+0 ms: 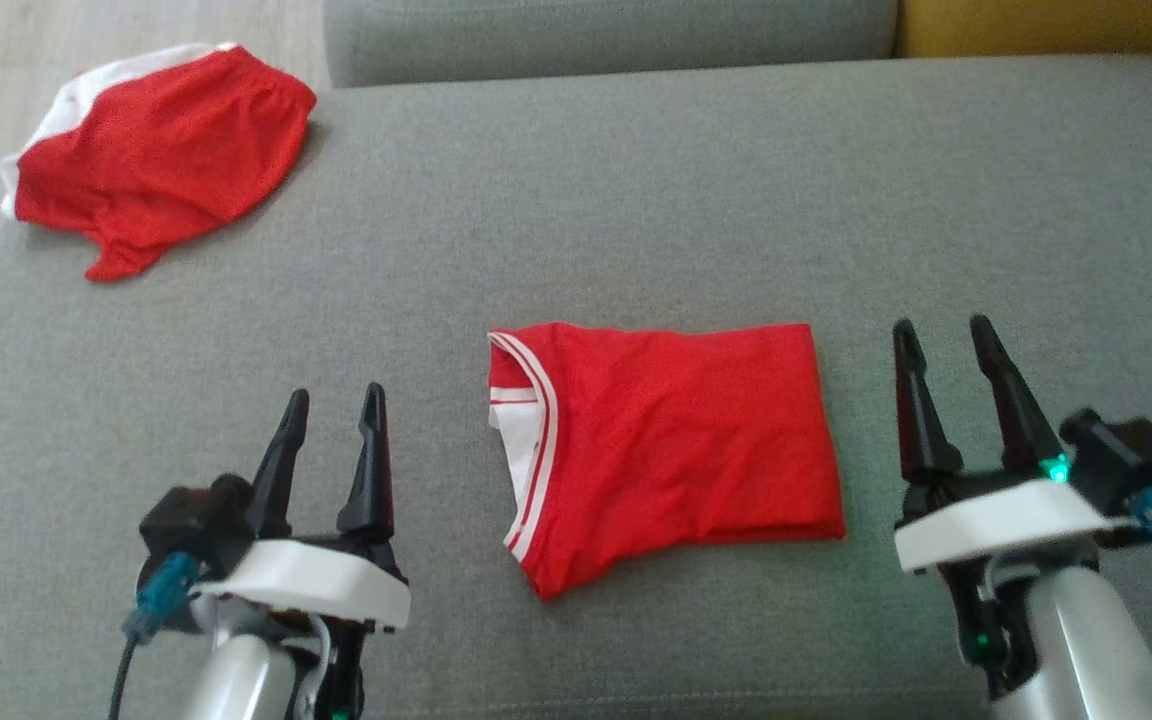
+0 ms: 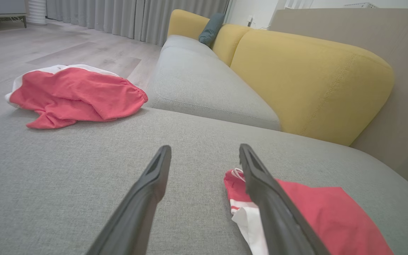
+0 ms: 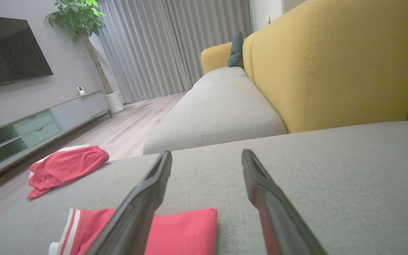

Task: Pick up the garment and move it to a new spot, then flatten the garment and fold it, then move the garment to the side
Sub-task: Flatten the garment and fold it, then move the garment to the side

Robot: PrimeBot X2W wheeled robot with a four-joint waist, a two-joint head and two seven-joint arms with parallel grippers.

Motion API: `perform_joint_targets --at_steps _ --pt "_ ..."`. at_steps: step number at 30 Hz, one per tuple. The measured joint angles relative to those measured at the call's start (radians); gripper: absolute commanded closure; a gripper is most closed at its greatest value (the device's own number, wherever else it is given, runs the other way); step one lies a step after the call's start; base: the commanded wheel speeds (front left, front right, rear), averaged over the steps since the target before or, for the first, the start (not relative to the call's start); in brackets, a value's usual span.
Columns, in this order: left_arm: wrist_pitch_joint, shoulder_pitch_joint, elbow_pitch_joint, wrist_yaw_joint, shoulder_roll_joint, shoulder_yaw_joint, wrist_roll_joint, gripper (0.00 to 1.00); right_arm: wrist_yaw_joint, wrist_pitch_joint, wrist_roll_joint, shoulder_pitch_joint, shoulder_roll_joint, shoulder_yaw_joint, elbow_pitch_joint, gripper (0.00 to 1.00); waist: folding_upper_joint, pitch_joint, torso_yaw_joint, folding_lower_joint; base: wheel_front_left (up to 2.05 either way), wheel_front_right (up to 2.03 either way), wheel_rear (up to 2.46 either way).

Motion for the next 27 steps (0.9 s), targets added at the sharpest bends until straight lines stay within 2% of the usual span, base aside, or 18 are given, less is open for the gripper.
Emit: perform_joint_targets --at_steps 5,10,27 --pt "0.0 0.042 0.004 -0.01 -0.013 0.008 0.022 0.0 0.0 -0.028 -0.053 0.059 0.004 -0.042 0.003 0.0 0.0 -0.037 0.0 0.0 0.0 0.0 0.0" --pt "0.0 0.06 0.013 -0.01 -0.015 0.014 0.027 0.0 0.0 -0.039 -0.06 0.072 0.006 -0.062 0.021 0.0 0.0 -0.048 0.002 0.0 0.0 0.0 0.0" --pt "0.0 0.063 0.023 -0.022 -0.025 0.044 0.055 0.0 0.0 -0.046 -0.065 0.071 0.006 -0.059 0.058 0.0 0.0 -0.049 0.008 0.0 0.0 0.0 0.0"
